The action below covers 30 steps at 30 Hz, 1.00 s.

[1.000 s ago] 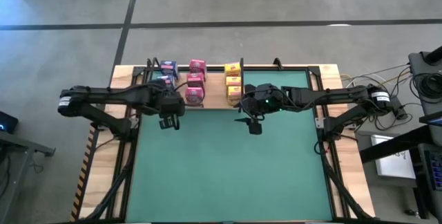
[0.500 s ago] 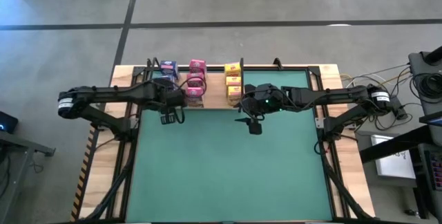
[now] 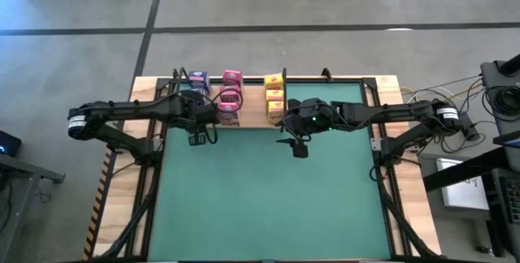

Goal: Stack cereal on shelf
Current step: Put the blue cereal box on the shelf

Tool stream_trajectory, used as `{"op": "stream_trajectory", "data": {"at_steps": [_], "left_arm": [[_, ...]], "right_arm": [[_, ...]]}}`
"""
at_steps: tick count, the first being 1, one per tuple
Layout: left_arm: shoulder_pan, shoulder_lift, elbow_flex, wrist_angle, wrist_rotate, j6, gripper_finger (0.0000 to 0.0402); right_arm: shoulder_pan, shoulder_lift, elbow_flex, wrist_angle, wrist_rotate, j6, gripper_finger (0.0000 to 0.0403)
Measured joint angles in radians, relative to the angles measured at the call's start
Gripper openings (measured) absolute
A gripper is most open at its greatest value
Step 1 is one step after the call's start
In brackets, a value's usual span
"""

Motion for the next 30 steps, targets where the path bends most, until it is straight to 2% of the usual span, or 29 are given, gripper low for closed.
{"op": "stream_trajectory", "data": {"at_steps": [10, 19, 25, 30], "left_arm": [[0.033, 0.0, -0.001, 0.001, -0.004, 0.0, 0.0144], [0.041, 0.0, -0.004, 0.0, -0.011, 0.0, 0.019], [0.041, 0.0, -0.004, -0.042, -0.085, 0.0, 0.021], [0.041, 0.0, -0.004, -0.067, -0.106, -0.003, 0.0213]], "right_arm": [[0.0, 0.0, 0.0, 0.0, 0.0, 0.002, 0.0249], [0.0, 0.0, 0.0, 0.0, 0.0, 0.003, 0.0249], [0.0, 0.0, 0.0, 0.0, 0.0, 0.003, 0.0249], [0.0, 0.0, 0.0, 0.0, 0.0, 0.003, 0.0249]]}}
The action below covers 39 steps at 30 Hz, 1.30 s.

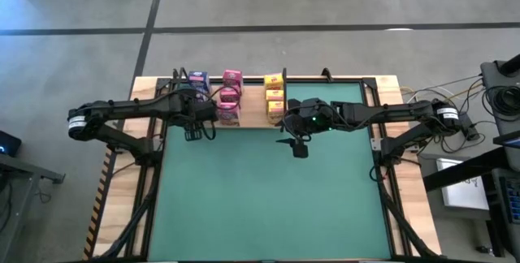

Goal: Stack cereal on shelf
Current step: Put the blue cereal box on the shelf

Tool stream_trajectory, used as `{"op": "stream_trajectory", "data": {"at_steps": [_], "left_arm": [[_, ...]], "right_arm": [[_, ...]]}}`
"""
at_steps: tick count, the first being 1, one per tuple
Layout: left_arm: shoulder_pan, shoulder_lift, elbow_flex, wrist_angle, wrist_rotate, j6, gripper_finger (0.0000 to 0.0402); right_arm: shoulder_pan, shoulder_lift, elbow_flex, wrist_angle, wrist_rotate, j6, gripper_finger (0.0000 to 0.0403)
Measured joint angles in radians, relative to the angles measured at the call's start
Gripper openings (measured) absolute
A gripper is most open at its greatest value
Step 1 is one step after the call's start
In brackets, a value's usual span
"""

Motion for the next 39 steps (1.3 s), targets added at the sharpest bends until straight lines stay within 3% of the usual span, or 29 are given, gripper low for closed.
{"op": "stream_trajectory", "data": {"at_steps": [6, 14, 19, 26, 39], "left_arm": [[0.0, 0.0, 0.057, -0.025, 0.0, 0.002, 0.0213], [0.0, 0.0, 0.221, -0.048, -0.004, -0.023, 0.0213], [-0.001, -0.008, 0.261, 0.038, -0.007, -0.131, 0.0213], [0.0, -0.025, 0.206, 0.165, -0.029, -0.33, 0.0208], [0.001, -0.024, 0.055, 0.225, -0.078, -0.523, 0.0079]], "right_arm": [[0.0, 0.0, 0.0, 0.0, 0.0, 0.0, 0.0249], [0.0, 0.0, 0.0, 0.0, 0.0, 0.0, 0.0249], [0.0, 0.0, 0.0, -0.001, 0.0, 0.008, 0.0249], [0.0, 0.0, 0.0, -0.002, 0.0, 0.007, 0.0249], [0.0, 0.0, 0.0, -0.001, 0.0, 0.007, 0.0249]]}}
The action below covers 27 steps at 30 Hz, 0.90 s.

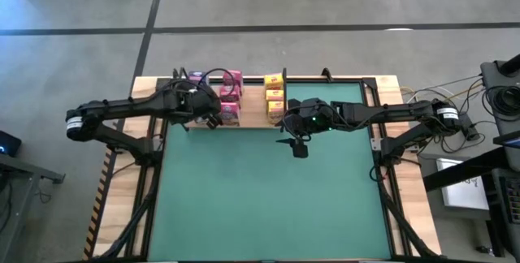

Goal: Stack cereal on shelf
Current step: Put the blue cereal box on the shelf

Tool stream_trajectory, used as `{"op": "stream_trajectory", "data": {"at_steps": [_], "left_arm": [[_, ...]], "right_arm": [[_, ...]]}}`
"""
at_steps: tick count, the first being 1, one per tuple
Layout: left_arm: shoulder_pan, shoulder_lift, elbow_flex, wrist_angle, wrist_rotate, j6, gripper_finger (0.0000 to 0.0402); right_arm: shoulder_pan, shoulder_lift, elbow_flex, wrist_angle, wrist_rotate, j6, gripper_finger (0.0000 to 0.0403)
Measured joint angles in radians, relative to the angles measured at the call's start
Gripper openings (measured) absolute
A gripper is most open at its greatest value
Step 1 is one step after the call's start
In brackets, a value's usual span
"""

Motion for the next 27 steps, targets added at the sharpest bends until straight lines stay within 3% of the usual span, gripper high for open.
{"op": "stream_trajectory", "data": {"at_steps": [7, 27], "left_arm": [[0.002, 0.0, -0.003, 0.0, 0.005, -0.015, 0.004], [0.001, 0.001, -0.061, -0.016, 0.034, -0.019, 0.0038]], "right_arm": [[0.0, 0.0, 0.0, 0.0, 0.0, -0.001, 0.0249], [0.0, 0.0, 0.0, 0.001, 0.0, 0.0, 0.0249]]}}
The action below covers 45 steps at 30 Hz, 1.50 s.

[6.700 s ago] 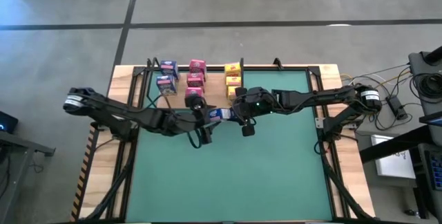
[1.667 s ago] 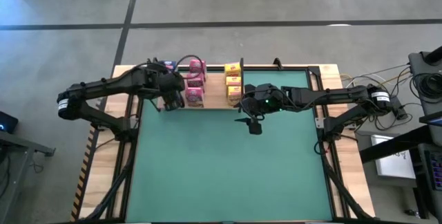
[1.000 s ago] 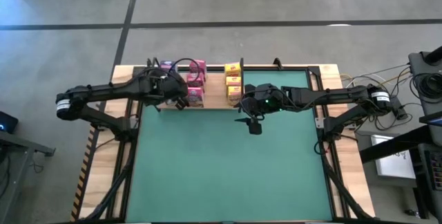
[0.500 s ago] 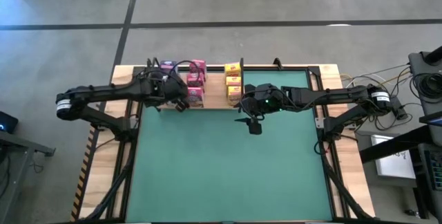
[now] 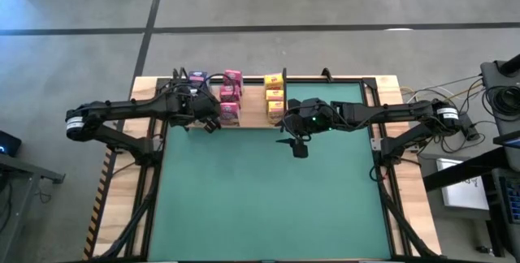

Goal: Stack cereal on shelf
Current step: Put the blue cereal box on the shelf, then return to Home Position

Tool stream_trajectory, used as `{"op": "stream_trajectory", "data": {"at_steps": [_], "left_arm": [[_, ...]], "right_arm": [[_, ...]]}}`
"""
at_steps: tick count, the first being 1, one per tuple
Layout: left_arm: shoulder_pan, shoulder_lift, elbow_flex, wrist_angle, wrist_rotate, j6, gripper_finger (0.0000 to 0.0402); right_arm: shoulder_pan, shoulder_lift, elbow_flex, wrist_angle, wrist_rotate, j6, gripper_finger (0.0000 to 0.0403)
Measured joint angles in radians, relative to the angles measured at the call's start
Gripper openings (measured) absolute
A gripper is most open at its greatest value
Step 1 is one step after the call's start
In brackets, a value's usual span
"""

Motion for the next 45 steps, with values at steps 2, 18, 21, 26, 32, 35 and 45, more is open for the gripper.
{"op": "stream_trajectory", "data": {"at_steps": [2, 18, 21, 26, 32, 35, 45], "left_arm": [[0.0, 0.0, 0.0, -0.009, 0.0, 0.007, 0.0038], [0.0, -0.01, 0.056, -0.138, 0.037, 0.047, 0.0038], [0.0, -0.01, 0.085, -0.137, 0.035, 0.048, 0.0038], [0.0, -0.01, 0.129, -0.138, 0.027, 0.073, 0.0038], [-0.047, -0.017, 0.165, -0.123, 0.025, 0.079, 0.0038], [-0.111, -0.044, 0.151, -0.071, 0.021, 0.106, 0.0038], [-0.399, -0.232, -0.044, 0.267, 0.021, 0.285, 0.0038]], "right_arm": [[0.0, 0.0, 0.0, 0.0, 0.0, 0.0, 0.0249], [0.0, 0.0, 0.0, 0.0, 0.0, 0.0, 0.0249], [0.0, 0.0, 0.0, 0.0, 0.0, 0.0, 0.0249], [0.0, 0.0, 0.0, 0.0, 0.0, 0.0, 0.0249], [0.0, 0.0, -0.002, 0.0, 0.0, 0.0, 0.0249], [0.0, 0.0, -0.012, -0.002, 0.0, -0.003, 0.0249], [0.0, -0.008, -0.04, 0.032, -0.012, -0.041, 0.0249]]}}
